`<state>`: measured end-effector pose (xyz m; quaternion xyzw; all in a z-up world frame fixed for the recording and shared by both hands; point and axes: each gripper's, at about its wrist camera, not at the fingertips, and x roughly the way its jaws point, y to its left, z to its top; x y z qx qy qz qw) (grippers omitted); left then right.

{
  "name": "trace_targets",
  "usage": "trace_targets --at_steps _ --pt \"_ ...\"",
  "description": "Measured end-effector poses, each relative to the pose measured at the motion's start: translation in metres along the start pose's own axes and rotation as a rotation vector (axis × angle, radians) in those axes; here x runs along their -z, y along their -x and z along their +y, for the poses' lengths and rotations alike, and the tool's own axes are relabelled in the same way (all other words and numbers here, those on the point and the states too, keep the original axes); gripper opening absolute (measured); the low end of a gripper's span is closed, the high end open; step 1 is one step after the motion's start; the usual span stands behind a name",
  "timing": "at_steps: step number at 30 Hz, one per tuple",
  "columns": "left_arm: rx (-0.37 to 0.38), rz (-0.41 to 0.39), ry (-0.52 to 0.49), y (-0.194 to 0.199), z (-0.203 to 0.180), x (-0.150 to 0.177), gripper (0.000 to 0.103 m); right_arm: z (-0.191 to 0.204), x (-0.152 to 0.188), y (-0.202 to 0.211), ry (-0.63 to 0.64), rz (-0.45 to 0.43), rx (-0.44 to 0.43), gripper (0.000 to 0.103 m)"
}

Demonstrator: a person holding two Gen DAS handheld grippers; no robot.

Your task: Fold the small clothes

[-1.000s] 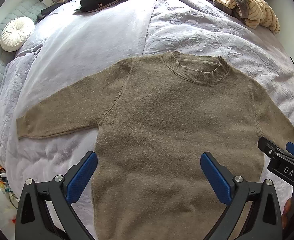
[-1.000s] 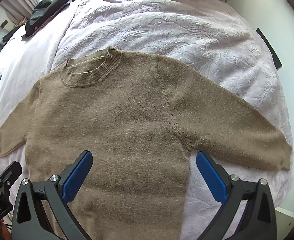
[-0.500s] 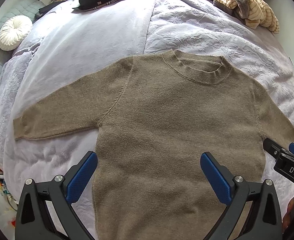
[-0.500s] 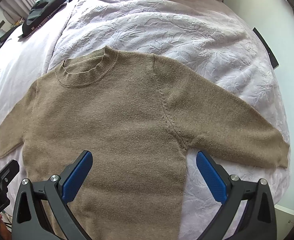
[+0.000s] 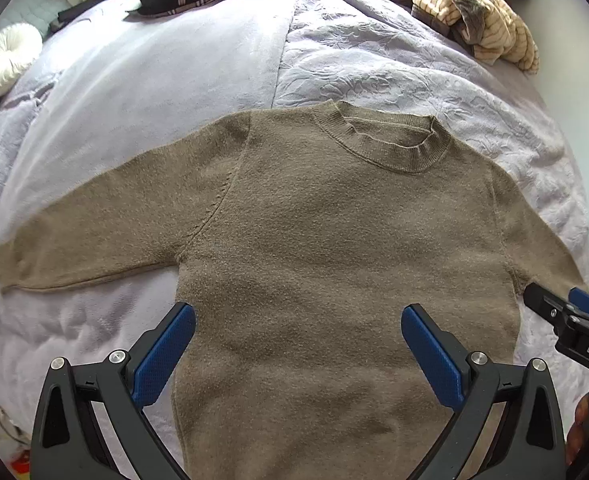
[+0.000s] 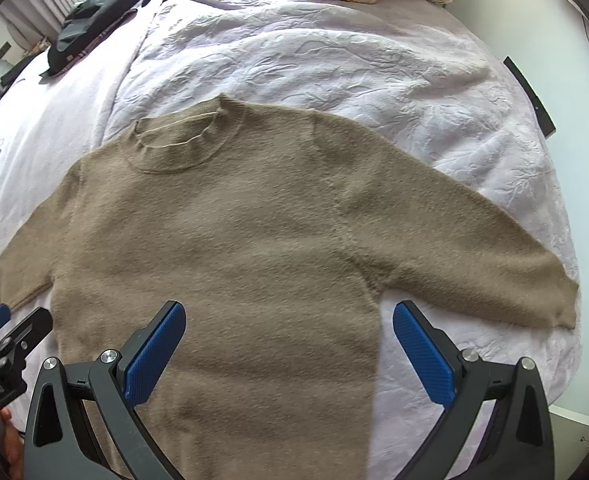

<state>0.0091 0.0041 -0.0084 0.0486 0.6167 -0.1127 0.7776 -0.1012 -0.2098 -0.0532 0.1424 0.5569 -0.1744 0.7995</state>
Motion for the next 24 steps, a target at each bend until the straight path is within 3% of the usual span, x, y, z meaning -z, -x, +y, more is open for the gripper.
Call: trace_targets --at_steps 5,12,19,24 --pt "0.056 -0.01 0.08 -0.012 0.058 0.008 0.103 0.026 0.011 -0.001 0.028 0.01 -0.047 0.103" --pt "0.014 0.0 0.236 -0.042 0.189 0.029 0.103 0.107 0.042 -0.009 0.127 0.03 -0.116 0.103" --pt "-0.015 -0.064 0.533 -0.074 0.331 0.046 0.103 0.187 0.075 -0.017 0.222 0.081 -0.183 0.103" --pt "0.056 -0.122 0.641 -0.092 0.365 0.049 0.1 0.218 0.095 -0.022 0.274 0.113 -0.176 0.103"
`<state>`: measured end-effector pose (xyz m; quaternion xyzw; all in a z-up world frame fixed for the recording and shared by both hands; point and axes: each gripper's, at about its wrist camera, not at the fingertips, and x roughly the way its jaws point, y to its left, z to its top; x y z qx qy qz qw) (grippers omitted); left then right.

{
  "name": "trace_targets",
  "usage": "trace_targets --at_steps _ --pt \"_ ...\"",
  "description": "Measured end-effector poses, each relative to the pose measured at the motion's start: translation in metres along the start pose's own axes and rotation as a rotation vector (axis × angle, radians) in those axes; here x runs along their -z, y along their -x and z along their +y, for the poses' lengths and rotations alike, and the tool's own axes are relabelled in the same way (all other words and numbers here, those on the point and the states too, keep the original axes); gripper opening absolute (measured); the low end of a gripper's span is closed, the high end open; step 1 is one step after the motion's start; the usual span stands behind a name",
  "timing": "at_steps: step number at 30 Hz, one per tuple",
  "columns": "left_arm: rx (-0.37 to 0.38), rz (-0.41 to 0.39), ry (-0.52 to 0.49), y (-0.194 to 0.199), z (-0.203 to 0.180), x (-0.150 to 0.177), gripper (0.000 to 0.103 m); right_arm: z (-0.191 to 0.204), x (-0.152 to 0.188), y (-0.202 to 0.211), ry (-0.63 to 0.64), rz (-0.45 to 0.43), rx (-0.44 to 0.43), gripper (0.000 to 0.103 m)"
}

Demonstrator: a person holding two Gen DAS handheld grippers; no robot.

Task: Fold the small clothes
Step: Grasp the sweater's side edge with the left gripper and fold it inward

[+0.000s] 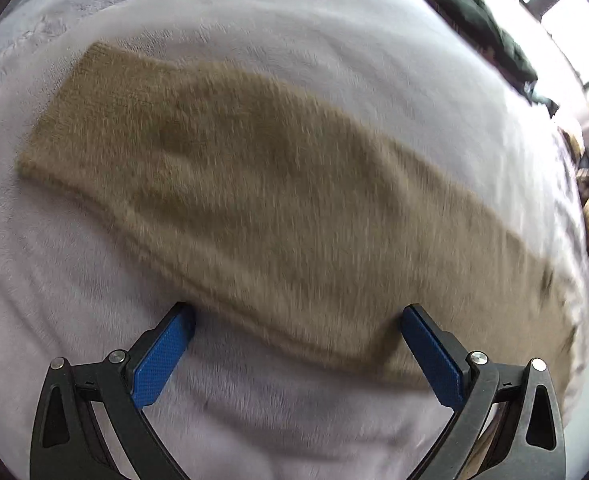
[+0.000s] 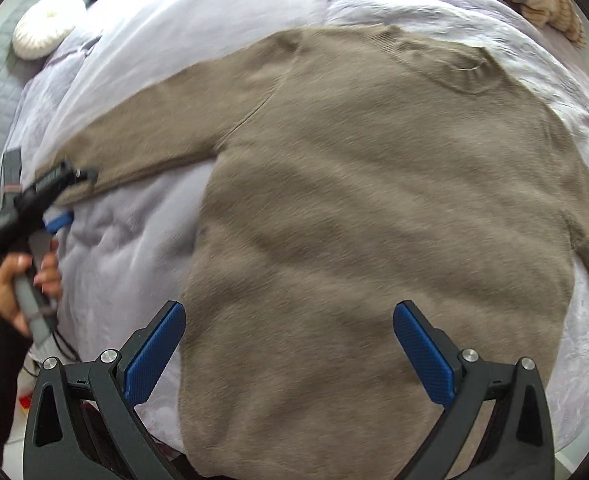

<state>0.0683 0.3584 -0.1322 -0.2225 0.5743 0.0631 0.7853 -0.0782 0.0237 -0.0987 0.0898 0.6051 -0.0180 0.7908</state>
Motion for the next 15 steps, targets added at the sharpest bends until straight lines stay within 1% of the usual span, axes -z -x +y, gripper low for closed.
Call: trace_targets --at_steps 1,2,3,4,5,6,7,9,13,15 --pt "0.007 -0.039 0.008 0.003 0.001 -0.001 0.094 0.004 0.002 -0.001 0.007 0.005 0.004 0.103" --pt "0.008 -0.059 0.015 0.005 0.001 -0.002 0.076 0.007 0.004 -0.001 0.01 0.008 0.007 0.103" --pt "0.008 -0.069 0.024 0.006 0.002 -0.002 0.054 0.01 0.007 -0.002 0.009 0.01 0.008 0.103" --pt "0.017 -0.077 0.041 0.006 0.005 -0.002 0.043 0.011 0.008 -0.001 0.006 0.013 0.007 0.103" --pt "0.038 -0.082 0.05 0.007 0.007 -0.003 0.019 0.012 0.009 -0.001 0.003 0.014 0.008 0.103" --pt "0.073 -0.087 0.06 0.009 0.01 -0.005 0.01 0.013 0.01 -0.001 -0.002 0.013 0.009 0.103" --pt "0.099 -0.103 0.064 0.013 0.012 -0.005 0.01 0.014 0.011 -0.001 -0.005 0.011 0.01 0.103" --pt "0.107 -0.142 0.034 0.022 0.01 -0.003 0.009 0.014 0.012 0.002 -0.013 0.005 0.008 0.103" --pt "0.129 -0.227 -0.102 0.05 -0.027 -0.003 0.009 0.01 0.016 0.007 -0.019 -0.003 0.001 0.103" --pt "0.159 -0.271 -0.185 0.064 -0.058 -0.001 0.009 0.007 0.017 0.009 -0.023 -0.005 -0.002 0.103"
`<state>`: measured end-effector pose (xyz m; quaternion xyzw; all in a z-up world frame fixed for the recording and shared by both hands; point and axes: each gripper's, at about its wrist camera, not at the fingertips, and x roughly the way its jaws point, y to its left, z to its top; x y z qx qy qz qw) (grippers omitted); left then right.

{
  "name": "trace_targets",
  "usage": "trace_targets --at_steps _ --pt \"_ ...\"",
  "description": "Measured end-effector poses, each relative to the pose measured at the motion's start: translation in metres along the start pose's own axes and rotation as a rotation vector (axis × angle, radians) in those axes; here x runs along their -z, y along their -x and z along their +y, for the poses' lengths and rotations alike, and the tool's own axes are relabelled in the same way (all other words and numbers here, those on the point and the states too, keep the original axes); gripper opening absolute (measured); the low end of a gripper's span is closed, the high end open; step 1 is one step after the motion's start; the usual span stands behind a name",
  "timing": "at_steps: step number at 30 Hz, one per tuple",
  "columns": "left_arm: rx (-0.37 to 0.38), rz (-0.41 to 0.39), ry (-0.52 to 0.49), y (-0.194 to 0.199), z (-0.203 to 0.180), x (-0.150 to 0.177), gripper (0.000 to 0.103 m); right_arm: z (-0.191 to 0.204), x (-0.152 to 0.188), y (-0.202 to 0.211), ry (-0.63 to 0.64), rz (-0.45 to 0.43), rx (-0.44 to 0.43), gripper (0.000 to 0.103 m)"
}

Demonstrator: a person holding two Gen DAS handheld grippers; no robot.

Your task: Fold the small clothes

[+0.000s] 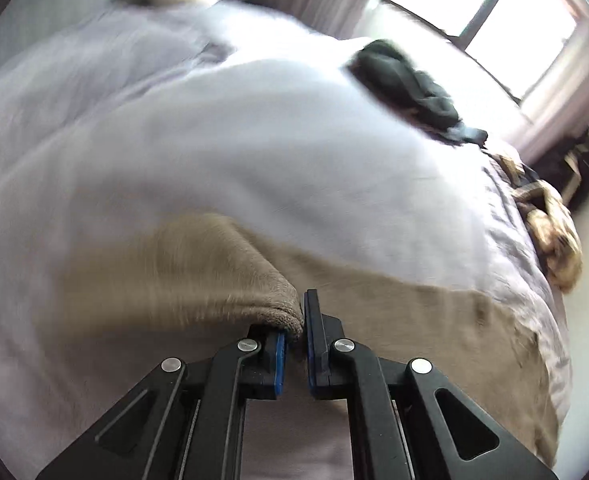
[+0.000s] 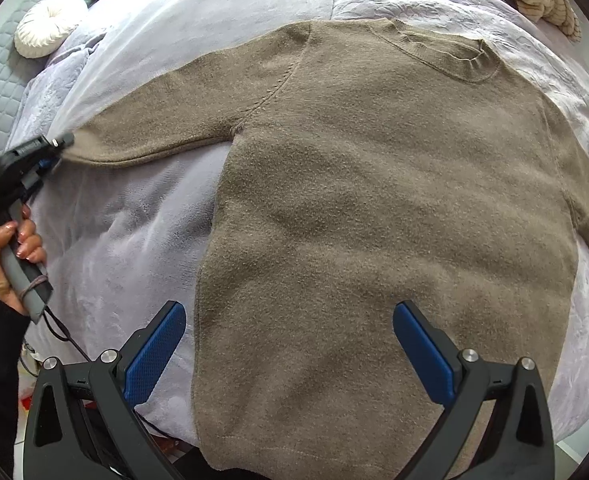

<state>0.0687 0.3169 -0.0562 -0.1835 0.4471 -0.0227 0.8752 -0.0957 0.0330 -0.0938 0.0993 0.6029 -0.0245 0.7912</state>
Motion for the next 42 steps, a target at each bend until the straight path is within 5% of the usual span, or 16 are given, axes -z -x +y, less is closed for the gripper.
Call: trace_targets --at_steps 10,14,20,23,28,29,30,31,32,36,42 --pt "0.22 -0.032 -0.282 0.021 -0.17 0.0 0.009 -0.058 -0.008 0.022 -0.083 -0.049 -0.048 0.103" --pt "0.289 0.049 -0.405 -0.007 -0.262 0.031 0.009 -0.104 -0.008 0.032 -0.171 -0.072 -0.044 0.103" --pt "0.261 0.223 -0.589 -0.058 -0.343 0.109 0.01 -0.175 0.005 0.029 -0.297 -0.059 -0.015 0.103" --pt "0.204 0.277 -0.672 -0.07 -0.346 0.147 0.01 -0.203 0.012 0.021 -0.357 -0.045 -0.025 0.103" --pt "0.126 0.328 -0.717 -0.073 -0.329 0.165 0.01 -0.227 0.01 0.007 -0.397 -0.017 -0.102 0.103" --pt "0.126 0.316 -0.719 -0.065 -0.325 0.164 0.025 -0.227 0.007 0.007 -0.385 -0.023 -0.108 0.103" --pt "0.117 0.294 -0.721 -0.054 -0.32 0.161 0.072 -0.225 0.001 0.007 -0.365 -0.034 -0.112 0.103" --pt "0.111 0.273 -0.721 -0.047 -0.316 0.158 0.097 -0.222 -0.006 0.008 -0.335 -0.041 -0.113 0.103" --pt "0.1 0.196 -0.717 -0.028 -0.306 0.153 0.101 -0.218 -0.014 0.008 -0.297 -0.047 -0.106 0.103" --pt "0.02 0.126 -0.706 0.001 -0.271 0.131 0.102 -0.175 -0.054 0.014 -0.057 -0.113 -0.002 0.103" --pt "-0.195 0.194 -0.545 -0.009 -0.184 0.109 0.102 -0.072 -0.109 -0.006 0.411 -0.238 0.198 0.102"
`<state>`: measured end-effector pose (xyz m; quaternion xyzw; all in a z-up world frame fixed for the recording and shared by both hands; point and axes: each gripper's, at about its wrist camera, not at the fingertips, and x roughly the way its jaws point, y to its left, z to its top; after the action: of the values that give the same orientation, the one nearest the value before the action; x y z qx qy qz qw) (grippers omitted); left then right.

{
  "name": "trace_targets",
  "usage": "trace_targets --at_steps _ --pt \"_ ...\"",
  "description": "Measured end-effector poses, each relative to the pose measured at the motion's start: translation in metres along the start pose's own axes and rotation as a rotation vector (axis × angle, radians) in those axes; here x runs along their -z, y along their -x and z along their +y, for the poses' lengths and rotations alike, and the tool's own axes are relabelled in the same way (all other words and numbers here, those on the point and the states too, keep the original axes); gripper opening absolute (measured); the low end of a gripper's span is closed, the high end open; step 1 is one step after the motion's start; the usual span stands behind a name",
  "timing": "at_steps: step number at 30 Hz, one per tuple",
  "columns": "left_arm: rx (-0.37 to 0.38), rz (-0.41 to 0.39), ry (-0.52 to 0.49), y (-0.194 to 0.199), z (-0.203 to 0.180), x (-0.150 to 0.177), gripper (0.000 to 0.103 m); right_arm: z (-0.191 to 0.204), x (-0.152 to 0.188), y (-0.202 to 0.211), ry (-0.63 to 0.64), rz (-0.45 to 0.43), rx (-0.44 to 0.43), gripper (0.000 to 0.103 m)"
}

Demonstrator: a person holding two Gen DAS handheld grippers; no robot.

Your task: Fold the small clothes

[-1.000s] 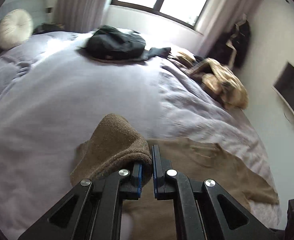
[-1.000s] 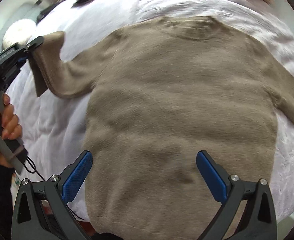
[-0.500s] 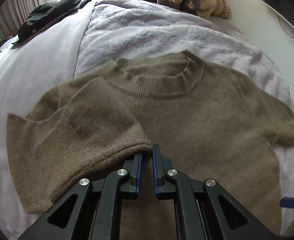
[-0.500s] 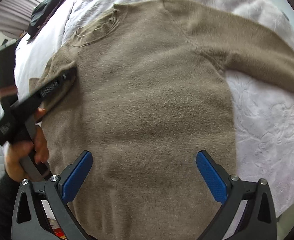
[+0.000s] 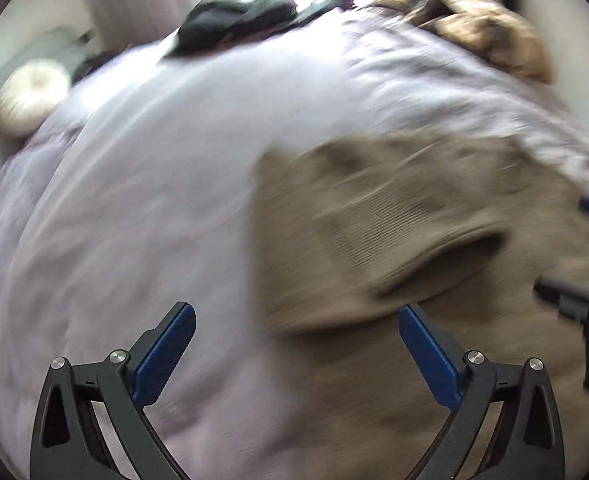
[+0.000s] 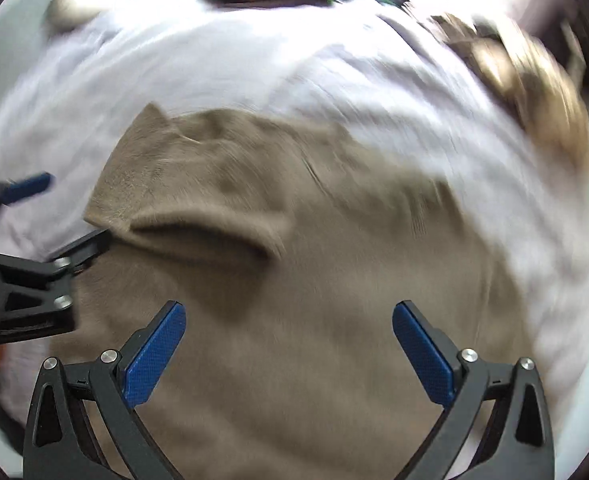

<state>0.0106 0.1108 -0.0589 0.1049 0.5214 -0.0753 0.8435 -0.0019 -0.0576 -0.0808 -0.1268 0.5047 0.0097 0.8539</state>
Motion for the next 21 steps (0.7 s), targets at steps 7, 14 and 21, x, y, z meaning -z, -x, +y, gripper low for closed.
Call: trace_targets --at_steps 7,14,21 --pt "-0.088 0.063 0.053 -0.034 0.026 0.011 0.102 0.064 -0.039 -0.072 0.395 0.019 0.221 0.017" --pt "-0.136 0.072 0.118 -0.05 0.036 -0.002 0.102 -0.062 -0.03 -0.031 -0.355 -0.095 -0.127 0.008" --pt "-0.173 0.061 0.055 -0.055 0.021 -0.004 0.102 -0.166 0.086 -0.061 -1.033 -0.045 -0.347 0.008"
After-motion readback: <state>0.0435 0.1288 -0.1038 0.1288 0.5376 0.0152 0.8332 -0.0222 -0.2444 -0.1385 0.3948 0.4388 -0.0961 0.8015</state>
